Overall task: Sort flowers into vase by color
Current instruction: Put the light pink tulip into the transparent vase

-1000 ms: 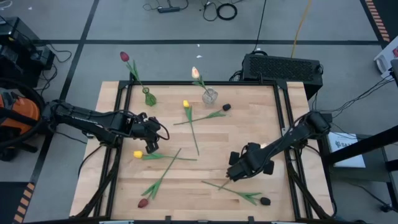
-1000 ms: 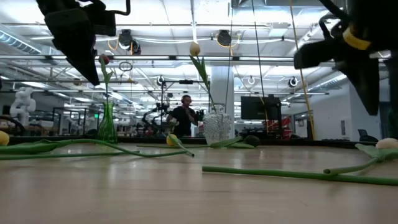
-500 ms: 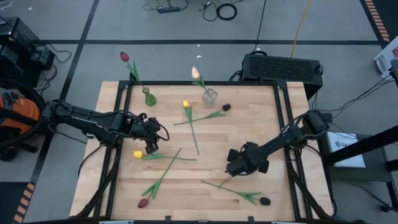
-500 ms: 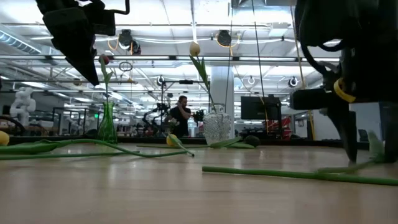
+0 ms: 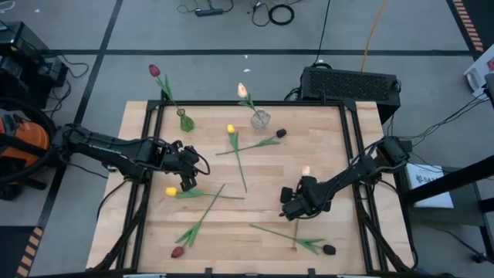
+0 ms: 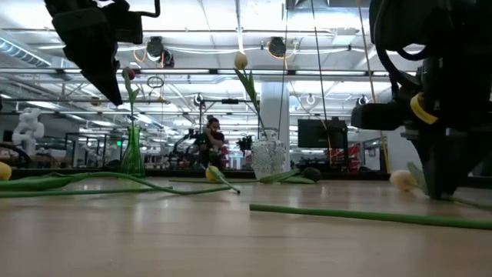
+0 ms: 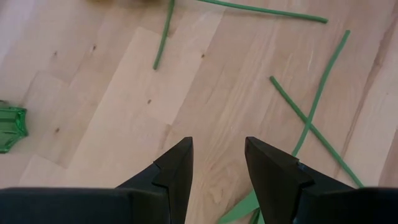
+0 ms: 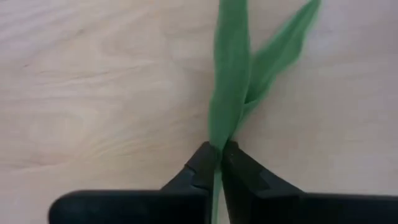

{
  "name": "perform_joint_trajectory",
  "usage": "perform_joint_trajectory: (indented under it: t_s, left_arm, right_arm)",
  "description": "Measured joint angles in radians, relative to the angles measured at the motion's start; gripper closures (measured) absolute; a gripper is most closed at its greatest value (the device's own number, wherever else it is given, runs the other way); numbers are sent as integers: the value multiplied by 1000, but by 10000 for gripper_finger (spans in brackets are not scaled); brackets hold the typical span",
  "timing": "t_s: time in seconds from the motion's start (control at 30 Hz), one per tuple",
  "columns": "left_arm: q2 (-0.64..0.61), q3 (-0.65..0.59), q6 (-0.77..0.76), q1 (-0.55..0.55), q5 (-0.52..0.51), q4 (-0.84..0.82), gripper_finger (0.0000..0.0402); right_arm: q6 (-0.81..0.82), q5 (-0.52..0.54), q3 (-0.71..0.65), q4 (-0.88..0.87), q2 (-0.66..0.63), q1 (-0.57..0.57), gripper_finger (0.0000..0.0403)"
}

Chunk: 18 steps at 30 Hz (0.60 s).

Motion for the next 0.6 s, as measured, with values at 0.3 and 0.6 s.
perform_joint_trajectory:
  t_s: [0.3,0.6]
  left_arm:
    - [0,0,0,1,-33,8,246]
    - [0,0,-4,2,-37,92,246]
  right_arm:
    - [-322,531,172,-111,-144,-13,399]
    - [-886,837,238,-46,-383,-166,400]
